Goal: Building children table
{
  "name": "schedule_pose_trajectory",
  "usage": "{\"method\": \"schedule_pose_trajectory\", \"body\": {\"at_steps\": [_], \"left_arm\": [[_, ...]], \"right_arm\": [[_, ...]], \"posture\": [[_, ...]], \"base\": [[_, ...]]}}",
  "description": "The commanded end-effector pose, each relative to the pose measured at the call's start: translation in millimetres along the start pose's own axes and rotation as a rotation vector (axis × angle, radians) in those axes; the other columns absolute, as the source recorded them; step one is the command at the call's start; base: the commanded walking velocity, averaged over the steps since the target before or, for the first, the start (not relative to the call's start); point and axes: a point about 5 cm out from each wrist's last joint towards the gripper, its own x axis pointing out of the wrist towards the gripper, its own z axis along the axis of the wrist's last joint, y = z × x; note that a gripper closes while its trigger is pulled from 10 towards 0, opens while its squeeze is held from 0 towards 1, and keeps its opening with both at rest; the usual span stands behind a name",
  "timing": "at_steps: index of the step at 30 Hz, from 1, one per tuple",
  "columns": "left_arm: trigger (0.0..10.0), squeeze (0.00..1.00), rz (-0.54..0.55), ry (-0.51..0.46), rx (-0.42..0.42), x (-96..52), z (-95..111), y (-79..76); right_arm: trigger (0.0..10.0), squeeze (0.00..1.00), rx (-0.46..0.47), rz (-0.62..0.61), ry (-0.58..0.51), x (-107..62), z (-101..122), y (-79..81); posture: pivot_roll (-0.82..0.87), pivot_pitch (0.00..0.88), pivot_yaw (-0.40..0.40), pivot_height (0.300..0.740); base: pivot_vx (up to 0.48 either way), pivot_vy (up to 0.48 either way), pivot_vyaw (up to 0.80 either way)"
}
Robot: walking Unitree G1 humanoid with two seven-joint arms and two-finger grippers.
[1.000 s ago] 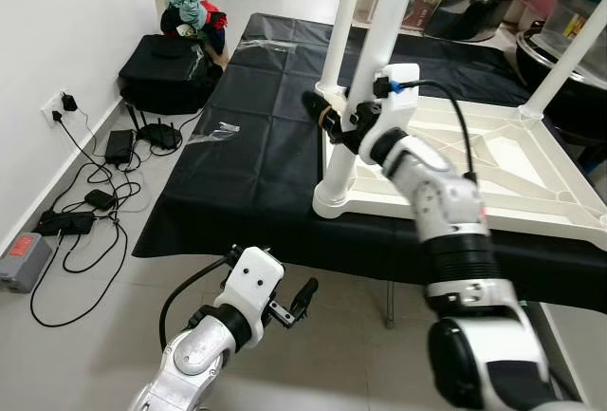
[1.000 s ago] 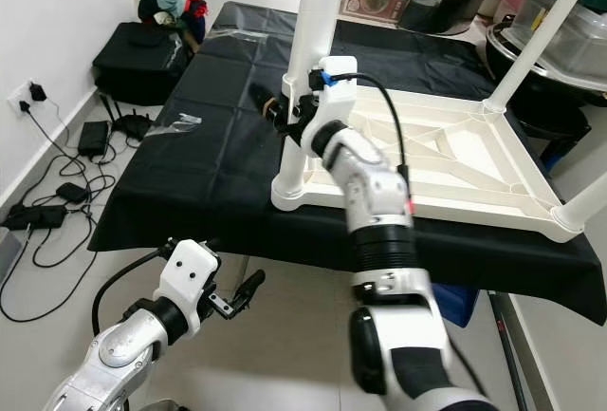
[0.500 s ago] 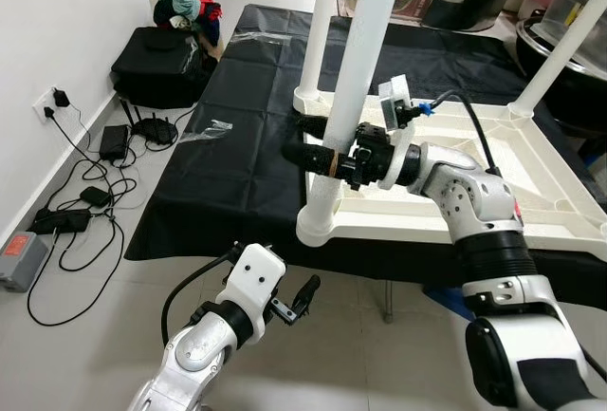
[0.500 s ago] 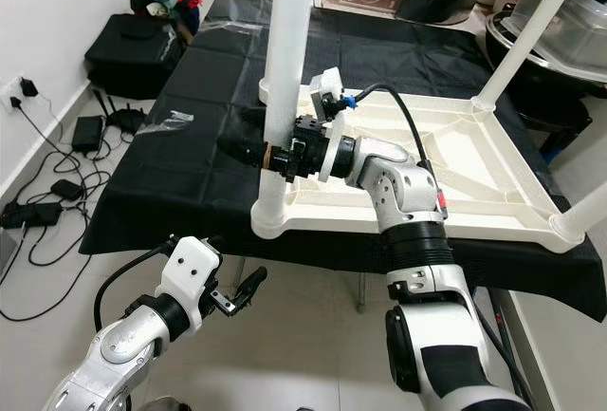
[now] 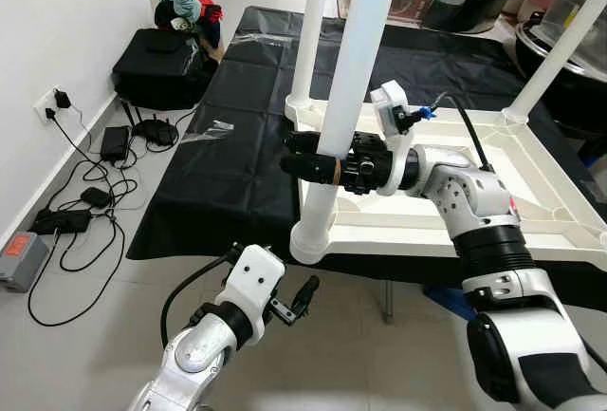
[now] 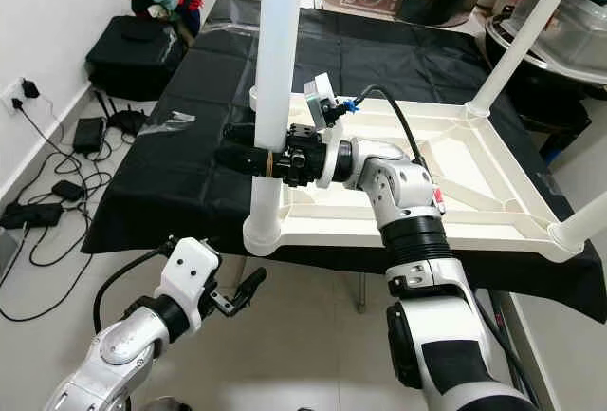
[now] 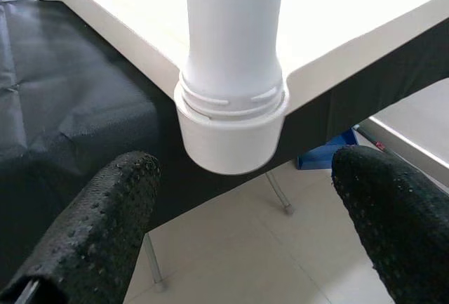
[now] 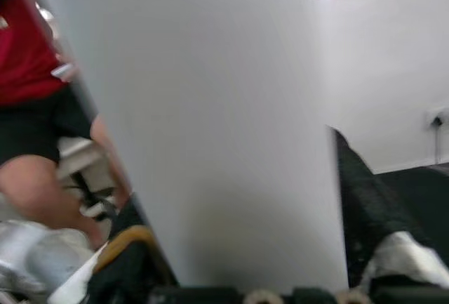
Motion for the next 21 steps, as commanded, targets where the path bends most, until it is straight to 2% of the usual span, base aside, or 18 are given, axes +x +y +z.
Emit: {"method": "schedule_pose_trajectory", "body": {"at_steps": [1,3,5,7,8,9,10,11,12,14,16,17,18,19,20,21], "left_arm": [[10.0,0.00,-0.003,0.011,-0.007,-0.8,-4,-2.8],[10.0,0.00,-0.005,0.011,-0.007,-0.8,-4,-3.0],[10.0,0.00,-0.006,0.012,-0.007,-0.5,-4,-3.4],[10.0,0.00,-0.006,0.012,-0.007,-0.5,-4,-3.4],[10.0,0.00,-0.006,0.013,-0.007,-0.4,-4,-3.5],[10.0,0.00,-0.006,0.013,-0.007,-0.4,-4,-3.5],[10.0,0.00,-0.007,0.013,-0.007,-0.5,-5,-3.6],[10.0,0.00,-0.007,0.013,-0.007,-0.5,-5,-3.6],[10.0,0.00,-0.007,0.014,-0.007,-0.5,-5,-3.5],[10.0,0.00,-0.007,0.014,-0.007,-0.5,-5,-3.5],[10.0,0.00,-0.010,0.015,-0.006,-0.2,-5,-3.0],[10.0,0.00,-0.010,0.015,-0.006,-0.2,-5,-3.0],[10.0,0.00,-0.012,0.016,-0.005,0.3,-5,-2.8],[10.0,0.00,-0.012,0.016,-0.005,0.3,-5,-2.8],[10.0,0.00,-0.013,0.016,-0.003,0.5,-5,-2.5],[10.0,0.00,-0.013,0.016,-0.003,0.5,-5,-2.5]], "right_arm": [[0.0,0.00,0.006,0.029,-0.001,4.3,1,0.4],[0.0,0.00,-0.001,0.016,0.001,3.5,1,-0.5],[0.0,0.00,-0.042,-0.057,-0.011,2.4,2,-4.3],[0.0,0.00,-0.042,-0.057,-0.011,2.4,2,-4.3],[0.0,0.00,-0.059,-0.185,-0.014,3.6,3,-13.1],[0.0,0.00,-0.059,-0.185,-0.014,3.6,3,-13.1],[0.0,0.00,-0.108,-0.373,-0.020,4.7,4,-24.6],[0.0,0.00,-0.108,-0.373,-0.020,4.7,4,-24.6],[0.0,0.00,-0.120,-0.586,-0.024,4.5,4,-36.1],[0.0,0.00,-0.120,-0.586,-0.024,4.5,4,-36.1],[0.0,0.00,-0.092,-1.130,-0.006,-14.7,-4,-56.6],[0.0,0.00,-0.092,-1.130,-0.006,-14.7,-4,-56.6],[3.1,0.00,-0.069,-1.341,0.014,-26.8,-9,-58.5],[3.1,0.00,-0.069,-1.341,0.014,-26.8,-9,-58.5],[10.0,0.00,-0.057,-1.490,0.017,-34.1,-12,-56.3],[10.0,0.00,-0.057,-1.490,0.017,-34.1,-12,-56.3]], "posture": [[0.16,0.066,-0.121,0.740],[0.16,0.065,-0.121,0.740],[0.16,0.060,-0.121,0.740],[0.16,0.060,-0.121,0.740],[0.16,0.059,-0.120,0.740],[0.16,0.059,-0.120,0.740],[0.16,0.058,-0.122,0.740],[0.16,0.058,-0.122,0.740],[0.16,0.056,-0.120,0.740],[0.16,0.056,-0.120,0.740],[0.15,0.061,-0.114,0.740],[0.15,0.061,-0.114,0.740],[0.15,0.057,-0.119,0.740],[0.15,0.057,-0.119,0.740],[0.16,0.059,-0.119,0.740],[0.16,0.059,-0.119,0.740]], "base": [[0.000,0.000,0.00],[0.000,0.000,0.00],[0.000,0.000,0.00],[0.000,0.000,0.00],[0.000,0.000,0.00],[0.000,0.000,0.00],[0.000,0.000,0.00],[0.000,0.000,0.00],[0.000,0.000,0.00],[0.000,0.000,0.00],[0.000,0.000,0.00],[0.000,0.000,0.00],[0.000,0.000,0.00],[0.000,0.000,0.00],[0.000,0.000,0.00],[0.000,0.000,0.00]]}}
